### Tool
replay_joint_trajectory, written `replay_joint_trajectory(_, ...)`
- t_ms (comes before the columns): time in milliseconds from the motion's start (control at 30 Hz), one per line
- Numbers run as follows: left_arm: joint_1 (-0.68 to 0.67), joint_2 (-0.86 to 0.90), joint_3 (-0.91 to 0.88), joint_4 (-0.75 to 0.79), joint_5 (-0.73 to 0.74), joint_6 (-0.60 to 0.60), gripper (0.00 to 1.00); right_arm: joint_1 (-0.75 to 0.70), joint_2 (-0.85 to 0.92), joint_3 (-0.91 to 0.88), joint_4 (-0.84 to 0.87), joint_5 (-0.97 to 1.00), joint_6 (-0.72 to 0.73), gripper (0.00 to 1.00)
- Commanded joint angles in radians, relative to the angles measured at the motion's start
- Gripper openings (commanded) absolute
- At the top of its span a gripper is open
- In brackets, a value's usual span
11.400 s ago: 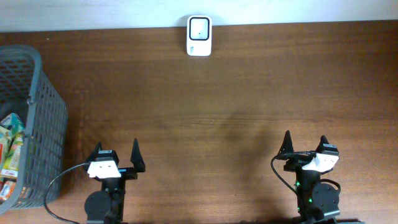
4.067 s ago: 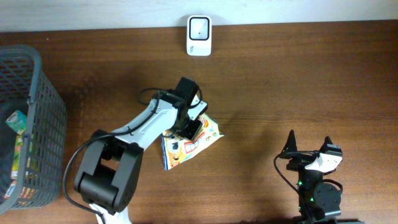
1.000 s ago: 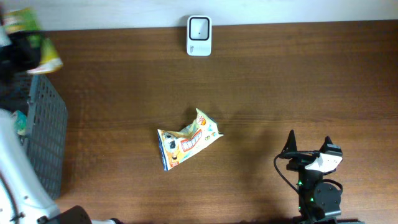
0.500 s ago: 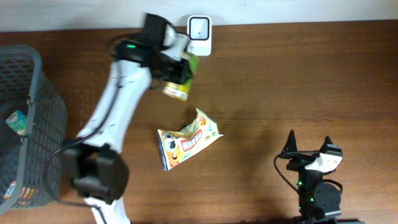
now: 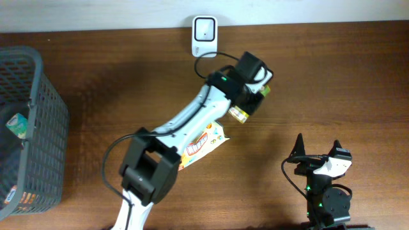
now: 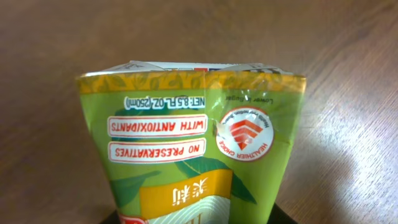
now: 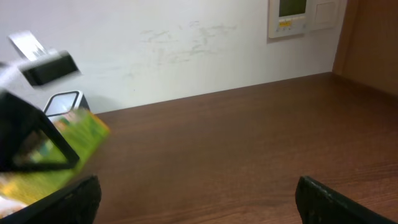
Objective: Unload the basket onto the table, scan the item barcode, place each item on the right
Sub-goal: 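Place the green tea carton on the table beside the bag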
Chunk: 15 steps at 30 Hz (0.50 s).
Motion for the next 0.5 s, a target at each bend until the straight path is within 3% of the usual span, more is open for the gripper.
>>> replay_joint_trajectory(0,-0.049,0.081,0.021,0.004,-0.096,-0.003,0.26,-0.004,-0.007,-0.009,0.002,0.005,-0.006,0.99)
replay_joint_trajectory(167,-0.047,0.136,0.021,-0.014,-0.242,-0.003,0.33,-0.004,-0.007,-0.009,0.002,0.005,-0.006,0.99)
replay_joint_trajectory(300,0.006,0.136,0.021,-0.064,-0.524,-0.003,0.45,-0.004,-0.007,-0.009,0.002,0.005,-0.006,0.99)
replay_joint_trajectory(333,0.028,0.136,0.021,-0.086,-0.54,-0.003,0.5,-0.004,-0.007,-0.009,0.002,0.005,-0.006,0.99)
replay_joint_trajectory(433,0.067,0.136,0.021,-0.095,-0.539,-0.003,0.99,-0.004,-0.007,-0.009,0.002,0.005,-0.006,0.99)
replay_joint_trajectory(467,0.071,0.135,0.028,-0.095,-0.54,-0.001,0.99,-0.004,-0.007,-0.009,0.002,0.005,-0.006,0.99)
